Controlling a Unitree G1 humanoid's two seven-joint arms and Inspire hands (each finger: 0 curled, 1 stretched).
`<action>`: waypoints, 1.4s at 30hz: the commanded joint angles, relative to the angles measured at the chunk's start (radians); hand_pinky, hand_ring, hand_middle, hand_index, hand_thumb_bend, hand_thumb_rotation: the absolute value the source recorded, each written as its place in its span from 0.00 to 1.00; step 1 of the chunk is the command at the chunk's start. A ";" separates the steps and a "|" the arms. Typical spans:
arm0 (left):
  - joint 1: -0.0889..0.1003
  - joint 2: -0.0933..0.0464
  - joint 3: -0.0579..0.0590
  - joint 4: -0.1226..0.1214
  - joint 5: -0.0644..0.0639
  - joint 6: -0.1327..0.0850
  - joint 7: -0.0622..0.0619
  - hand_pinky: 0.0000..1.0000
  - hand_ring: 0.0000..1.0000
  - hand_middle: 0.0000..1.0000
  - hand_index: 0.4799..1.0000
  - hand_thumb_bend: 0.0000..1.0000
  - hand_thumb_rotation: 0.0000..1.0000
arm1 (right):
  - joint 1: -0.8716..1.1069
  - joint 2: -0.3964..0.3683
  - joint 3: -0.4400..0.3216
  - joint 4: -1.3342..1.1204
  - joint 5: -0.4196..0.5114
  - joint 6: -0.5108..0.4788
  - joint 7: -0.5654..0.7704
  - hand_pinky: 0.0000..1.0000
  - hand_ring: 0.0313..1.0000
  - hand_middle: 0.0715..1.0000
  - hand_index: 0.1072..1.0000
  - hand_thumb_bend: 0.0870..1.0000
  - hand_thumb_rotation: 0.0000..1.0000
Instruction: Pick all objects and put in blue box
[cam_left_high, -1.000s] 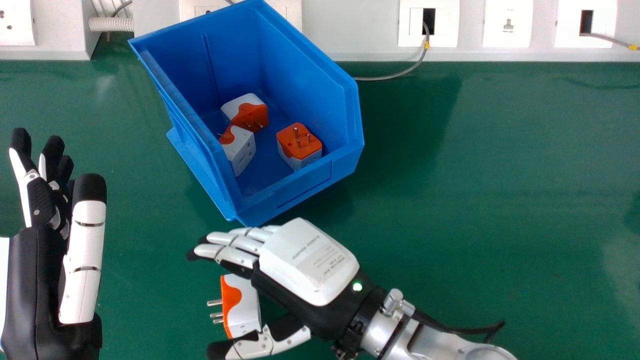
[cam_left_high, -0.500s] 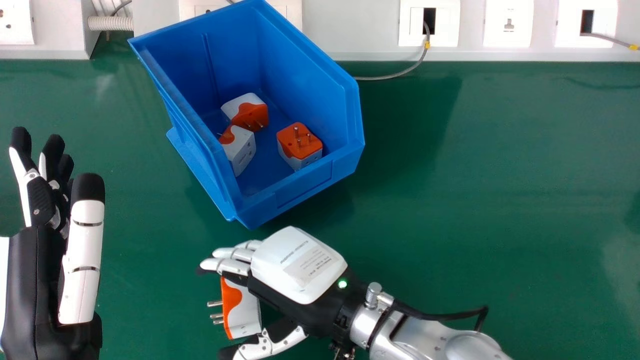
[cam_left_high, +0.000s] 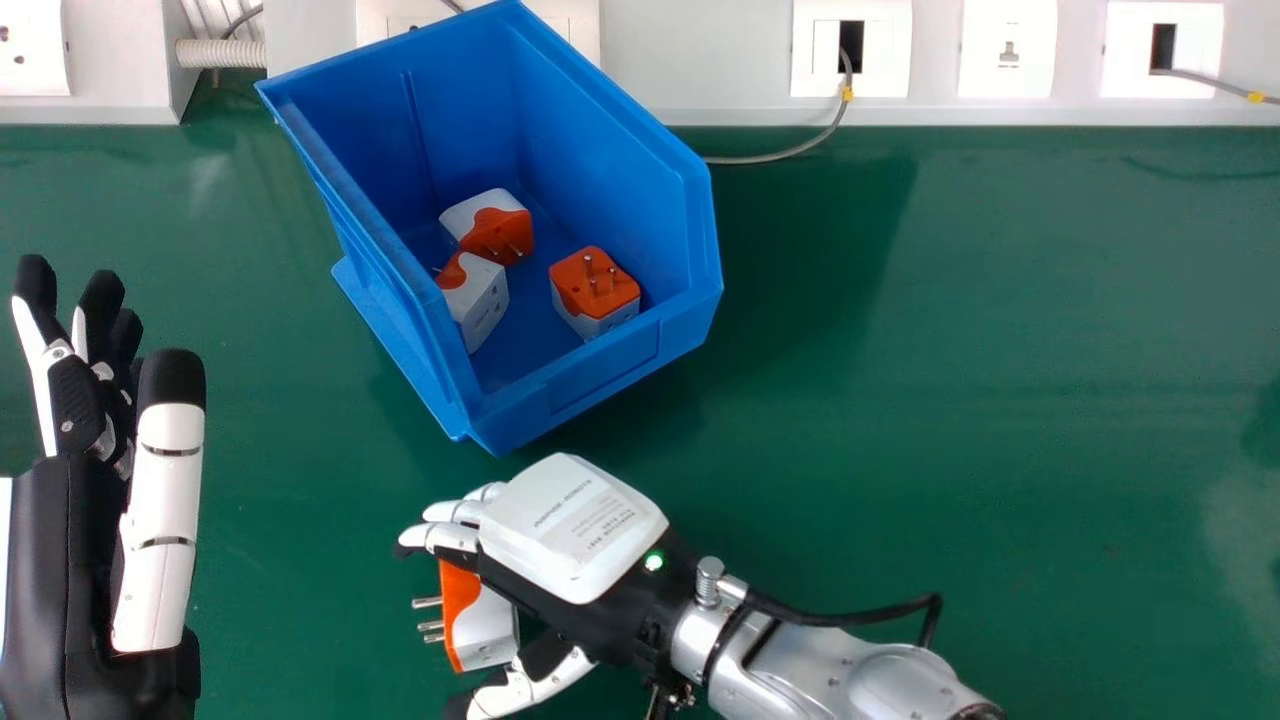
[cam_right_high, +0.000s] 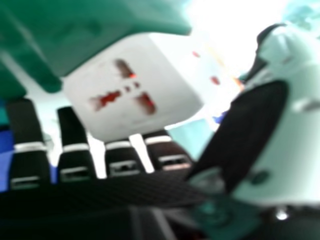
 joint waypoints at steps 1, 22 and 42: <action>0.005 0.004 0.001 -0.028 0.004 -0.018 0.003 1.00 1.00 1.00 1.00 0.56 0.84 | -0.013 0.004 0.006 0.036 0.013 0.015 0.031 0.67 0.80 0.84 0.82 0.39 0.61; 0.009 0.006 0.008 -0.050 0.008 -0.005 0.008 1.00 1.00 1.00 1.00 0.60 0.85 | -0.059 0.035 0.036 0.145 0.011 0.025 -0.050 0.68 0.79 0.82 0.81 0.39 0.59; 0.027 0.016 0.042 -0.105 0.000 0.029 0.007 1.00 1.00 1.00 1.00 0.61 0.84 | -0.085 0.033 0.055 0.248 0.035 -0.006 -0.160 0.42 0.51 0.57 0.62 0.44 0.11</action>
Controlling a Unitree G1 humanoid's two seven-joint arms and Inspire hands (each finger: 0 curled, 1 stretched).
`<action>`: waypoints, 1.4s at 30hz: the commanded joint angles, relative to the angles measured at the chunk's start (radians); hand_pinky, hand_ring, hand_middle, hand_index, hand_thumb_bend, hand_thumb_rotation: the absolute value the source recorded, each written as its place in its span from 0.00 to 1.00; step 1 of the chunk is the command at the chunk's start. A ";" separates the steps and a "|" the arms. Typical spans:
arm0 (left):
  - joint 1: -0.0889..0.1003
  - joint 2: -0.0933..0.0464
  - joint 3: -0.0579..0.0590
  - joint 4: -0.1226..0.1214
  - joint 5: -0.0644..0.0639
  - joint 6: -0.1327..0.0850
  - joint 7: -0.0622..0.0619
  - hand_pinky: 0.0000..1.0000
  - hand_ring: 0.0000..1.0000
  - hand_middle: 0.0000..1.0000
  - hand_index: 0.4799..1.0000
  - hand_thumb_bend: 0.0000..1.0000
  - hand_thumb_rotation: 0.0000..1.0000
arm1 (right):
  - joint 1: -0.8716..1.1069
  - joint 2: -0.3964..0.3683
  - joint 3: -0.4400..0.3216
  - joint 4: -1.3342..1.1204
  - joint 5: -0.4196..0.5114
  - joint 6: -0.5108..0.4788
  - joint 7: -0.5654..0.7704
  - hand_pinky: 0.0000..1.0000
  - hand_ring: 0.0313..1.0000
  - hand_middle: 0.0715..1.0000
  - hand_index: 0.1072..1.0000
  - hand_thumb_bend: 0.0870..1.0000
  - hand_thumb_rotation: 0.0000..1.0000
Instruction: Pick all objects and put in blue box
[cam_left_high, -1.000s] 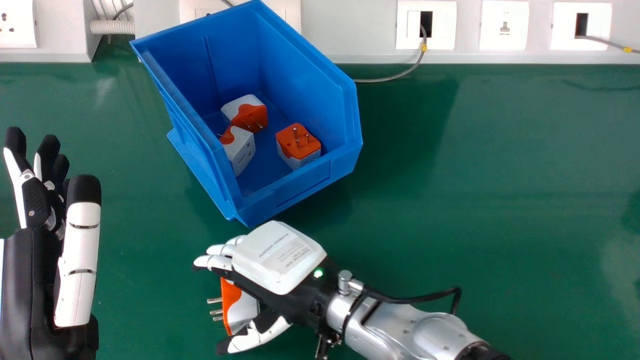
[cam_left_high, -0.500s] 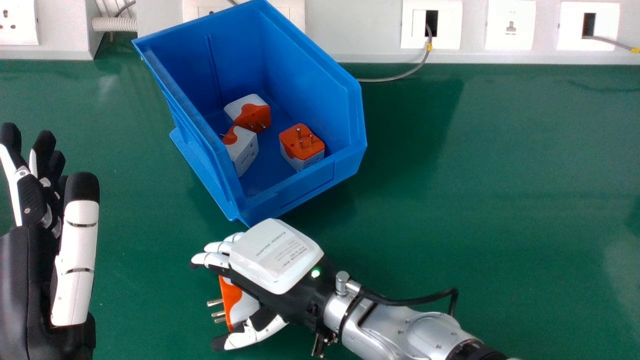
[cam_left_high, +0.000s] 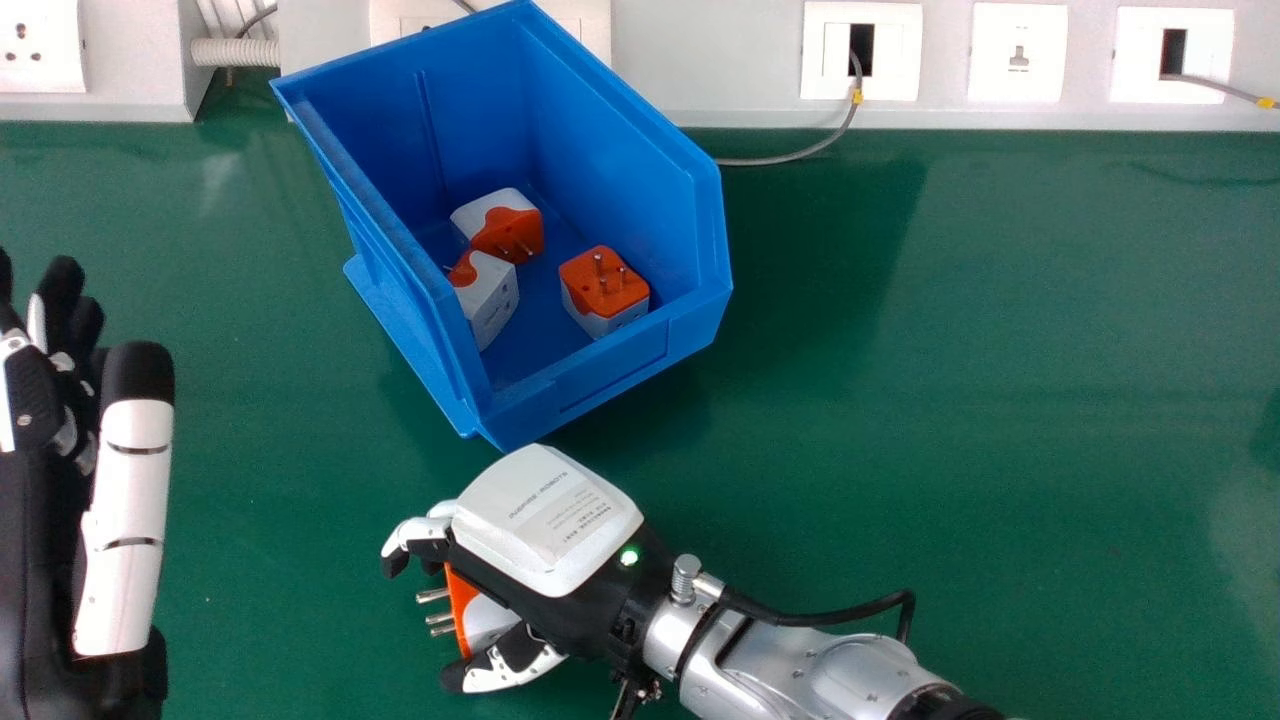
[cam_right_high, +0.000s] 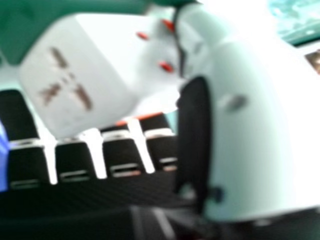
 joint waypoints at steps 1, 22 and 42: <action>0.003 0.012 0.010 -0.038 0.003 0.002 0.002 1.00 1.00 1.00 1.00 0.61 0.84 | -0.006 -0.037 0.001 0.043 -0.010 0.040 0.015 0.42 0.51 0.57 0.62 0.44 0.11; 0.004 0.009 0.014 -0.046 0.005 0.002 -0.003 1.00 1.00 1.00 1.00 0.63 0.85 | -0.004 -0.015 -0.121 0.028 0.178 -0.030 0.204 0.29 0.36 0.46 0.47 0.46 0.02; -0.027 0.010 0.009 -0.025 0.004 0.017 -0.004 1.00 1.00 1.00 1.00 0.63 0.85 | 0.330 -0.219 -0.249 -0.666 0.247 -0.121 0.280 0.15 0.17 0.39 0.45 0.46 0.00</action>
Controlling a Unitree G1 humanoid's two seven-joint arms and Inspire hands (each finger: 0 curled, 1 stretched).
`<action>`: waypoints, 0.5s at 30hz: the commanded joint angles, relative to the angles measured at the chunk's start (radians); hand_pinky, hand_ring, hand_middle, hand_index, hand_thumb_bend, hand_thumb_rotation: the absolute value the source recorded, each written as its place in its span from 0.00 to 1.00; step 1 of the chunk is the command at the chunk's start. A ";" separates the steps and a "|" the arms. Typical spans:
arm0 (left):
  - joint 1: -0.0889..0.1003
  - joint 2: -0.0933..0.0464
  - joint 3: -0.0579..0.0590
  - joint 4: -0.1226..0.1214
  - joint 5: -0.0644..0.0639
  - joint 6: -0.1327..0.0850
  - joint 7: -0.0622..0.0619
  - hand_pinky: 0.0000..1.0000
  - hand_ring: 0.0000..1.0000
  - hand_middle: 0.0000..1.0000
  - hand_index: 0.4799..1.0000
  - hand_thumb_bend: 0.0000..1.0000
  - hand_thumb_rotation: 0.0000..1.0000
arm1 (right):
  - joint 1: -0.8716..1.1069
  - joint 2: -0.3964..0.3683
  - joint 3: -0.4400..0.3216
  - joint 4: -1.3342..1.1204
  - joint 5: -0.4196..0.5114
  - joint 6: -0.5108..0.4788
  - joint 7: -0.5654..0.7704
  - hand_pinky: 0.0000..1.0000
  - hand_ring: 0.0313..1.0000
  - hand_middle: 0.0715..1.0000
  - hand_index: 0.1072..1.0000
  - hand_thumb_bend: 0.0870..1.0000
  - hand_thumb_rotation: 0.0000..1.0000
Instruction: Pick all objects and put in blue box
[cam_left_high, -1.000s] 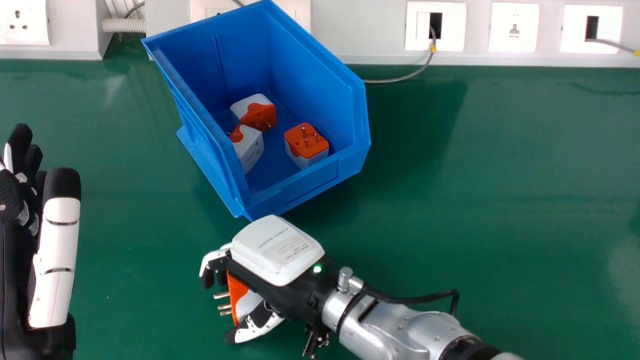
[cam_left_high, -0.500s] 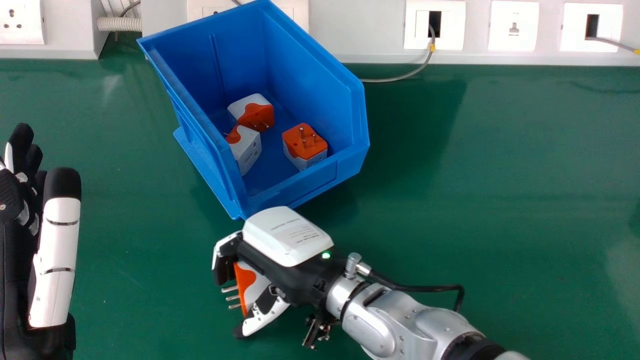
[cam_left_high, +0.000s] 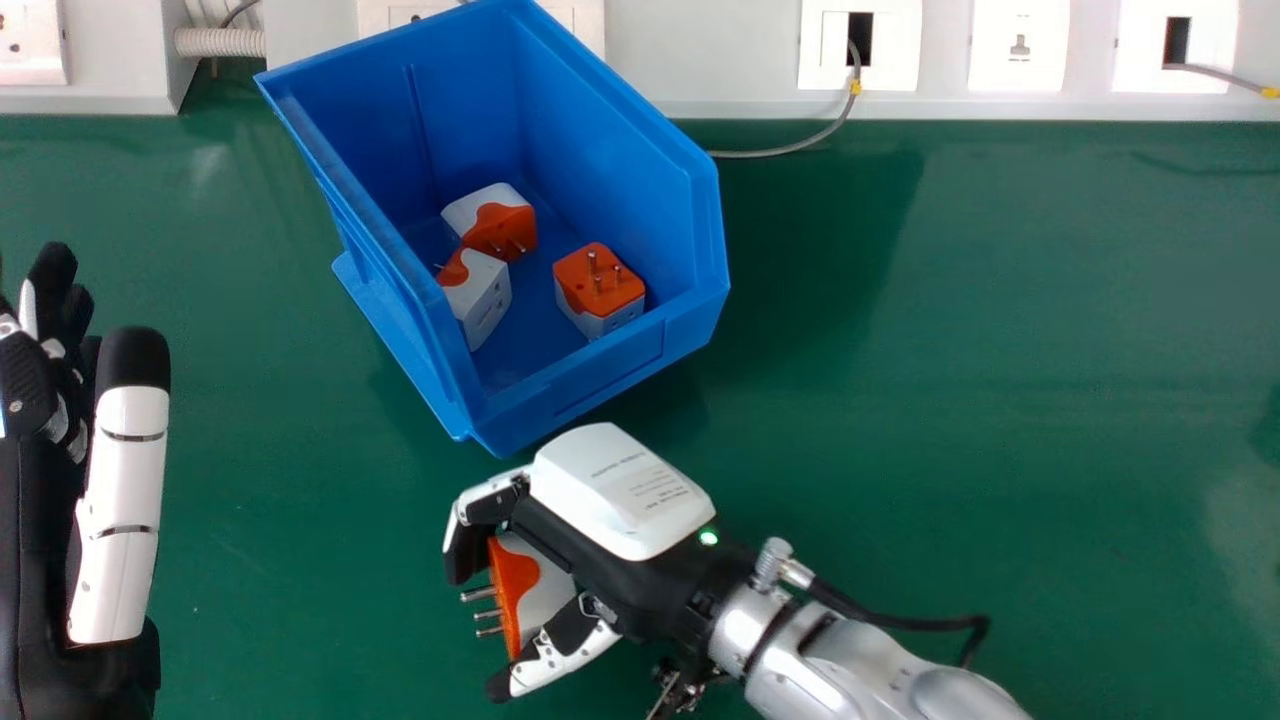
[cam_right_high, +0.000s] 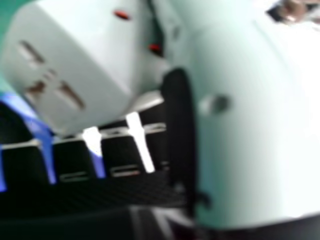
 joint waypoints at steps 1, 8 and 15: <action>-0.006 0.014 0.006 -0.001 -0.006 -0.015 -0.004 1.00 1.00 1.00 1.00 0.63 0.85 | 0.057 -0.032 -0.046 -0.133 0.041 -0.010 0.026 0.15 0.17 0.39 0.45 0.46 0.00; -0.023 0.021 0.007 0.017 -0.014 -0.007 -0.007 1.00 1.00 1.00 1.00 0.62 0.85 | 0.156 -0.121 -0.175 -0.400 0.104 0.016 0.133 0.10 0.11 0.39 0.44 0.46 0.00; -0.041 0.026 -0.002 0.035 -0.012 -0.015 -0.009 1.00 1.00 1.00 1.00 0.62 0.85 | 0.106 -0.125 -0.276 -0.423 0.132 0.007 0.135 0.09 0.10 0.39 0.43 0.46 0.00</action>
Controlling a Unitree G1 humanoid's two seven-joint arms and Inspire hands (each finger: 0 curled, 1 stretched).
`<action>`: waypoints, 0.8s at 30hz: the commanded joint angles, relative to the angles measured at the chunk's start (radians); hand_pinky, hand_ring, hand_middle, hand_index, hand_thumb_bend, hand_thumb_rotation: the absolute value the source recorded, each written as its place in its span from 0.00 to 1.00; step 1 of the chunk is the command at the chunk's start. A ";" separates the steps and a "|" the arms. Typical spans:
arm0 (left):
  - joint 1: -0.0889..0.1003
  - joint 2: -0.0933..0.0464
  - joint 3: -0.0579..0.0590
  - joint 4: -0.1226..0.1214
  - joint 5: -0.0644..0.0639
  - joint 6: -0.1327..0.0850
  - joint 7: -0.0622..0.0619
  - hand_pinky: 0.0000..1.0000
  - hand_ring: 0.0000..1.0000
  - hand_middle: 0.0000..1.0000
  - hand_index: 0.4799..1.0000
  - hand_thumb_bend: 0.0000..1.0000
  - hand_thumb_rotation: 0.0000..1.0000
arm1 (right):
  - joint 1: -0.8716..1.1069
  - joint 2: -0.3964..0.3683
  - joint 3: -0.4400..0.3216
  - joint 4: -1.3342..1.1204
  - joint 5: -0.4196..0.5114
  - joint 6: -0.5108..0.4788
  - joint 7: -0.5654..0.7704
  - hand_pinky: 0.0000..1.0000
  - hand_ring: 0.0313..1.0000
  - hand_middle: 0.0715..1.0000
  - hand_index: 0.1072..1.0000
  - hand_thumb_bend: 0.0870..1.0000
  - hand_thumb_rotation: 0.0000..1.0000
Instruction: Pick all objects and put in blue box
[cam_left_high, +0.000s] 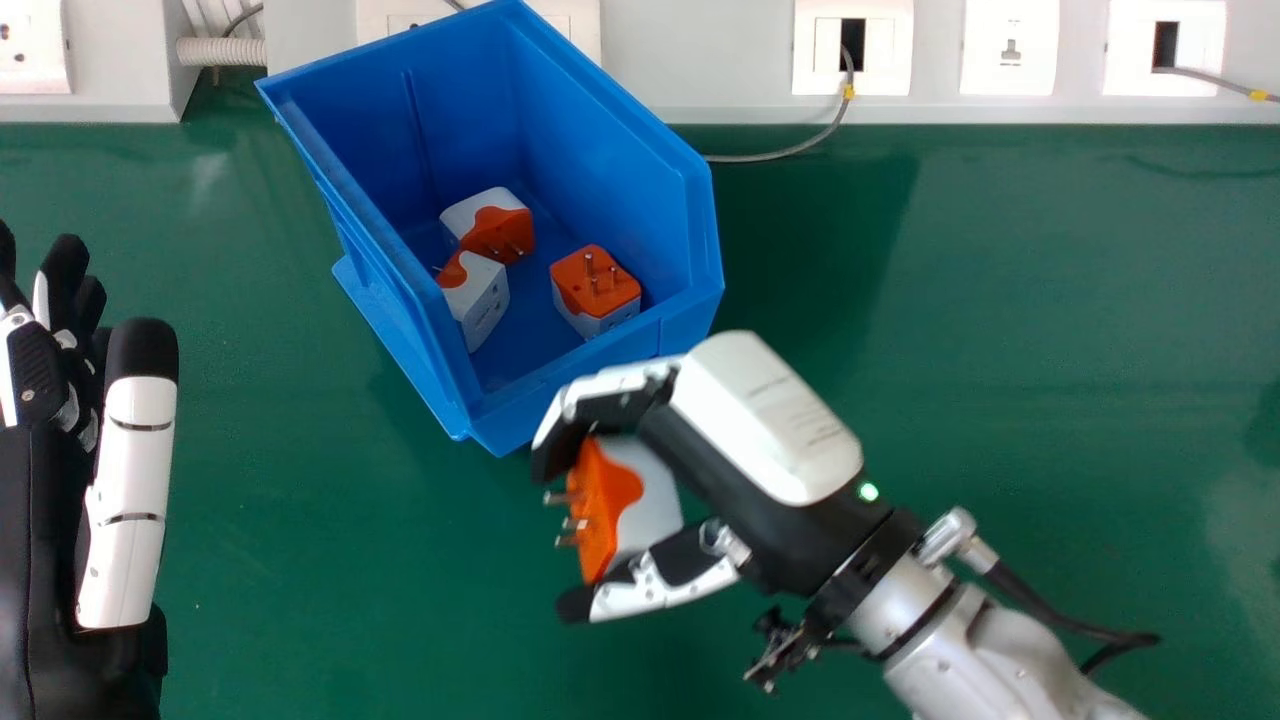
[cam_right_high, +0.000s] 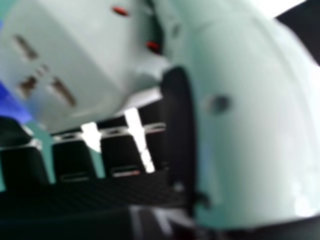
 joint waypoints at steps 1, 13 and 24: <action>-0.008 0.009 -0.004 -0.002 -0.002 -0.016 -0.004 1.00 1.00 1.00 1.00 0.62 0.85 | -0.053 0.003 -0.041 -0.034 0.015 -0.001 -0.001 0.09 0.10 0.39 0.43 0.46 0.00; -0.008 0.010 -0.006 0.006 -0.004 -0.025 -0.003 1.00 1.00 1.00 1.00 0.62 0.85 | -0.386 0.099 -0.032 0.287 -0.089 0.028 -0.099 0.08 0.08 0.39 0.43 0.46 0.00; 0.022 0.007 -0.007 -0.012 -0.017 -0.020 -0.005 1.00 1.00 1.00 1.00 0.62 0.85 | -0.696 0.202 0.037 0.597 -0.171 0.080 -0.207 0.11 0.12 0.37 0.44 0.46 0.00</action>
